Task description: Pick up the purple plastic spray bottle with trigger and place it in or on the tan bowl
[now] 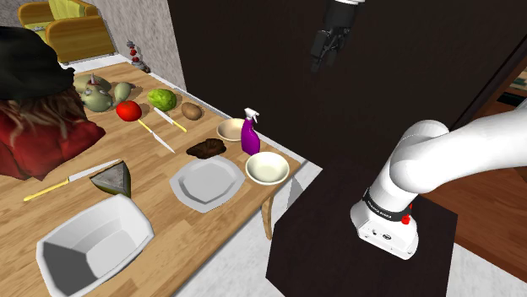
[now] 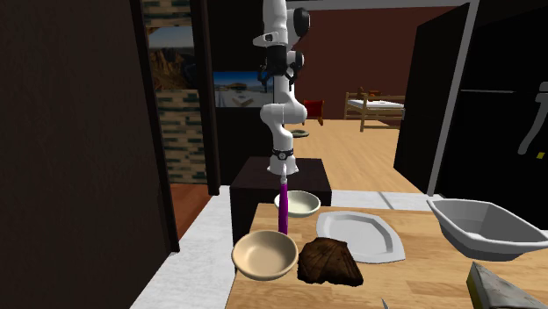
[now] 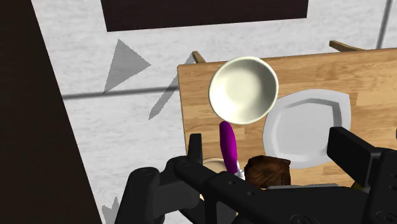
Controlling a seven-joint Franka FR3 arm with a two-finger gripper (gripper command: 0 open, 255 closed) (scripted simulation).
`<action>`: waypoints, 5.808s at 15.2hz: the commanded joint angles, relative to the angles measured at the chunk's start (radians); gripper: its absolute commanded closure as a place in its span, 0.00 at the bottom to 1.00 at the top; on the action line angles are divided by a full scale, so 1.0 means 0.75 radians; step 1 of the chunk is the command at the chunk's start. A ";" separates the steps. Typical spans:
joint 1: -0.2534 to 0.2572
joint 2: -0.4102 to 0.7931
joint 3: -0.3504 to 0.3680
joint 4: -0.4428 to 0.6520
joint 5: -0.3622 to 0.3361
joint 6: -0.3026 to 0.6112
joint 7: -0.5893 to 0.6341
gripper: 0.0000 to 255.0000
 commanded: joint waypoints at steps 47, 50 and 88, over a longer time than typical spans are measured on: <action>0.050 1.249 0.086 -0.418 -0.023 2.074 0.024 1.00; 0.050 1.249 0.086 -0.417 -0.023 2.074 0.024 1.00; 0.001 1.263 0.044 0.118 0.069 1.549 -0.143 1.00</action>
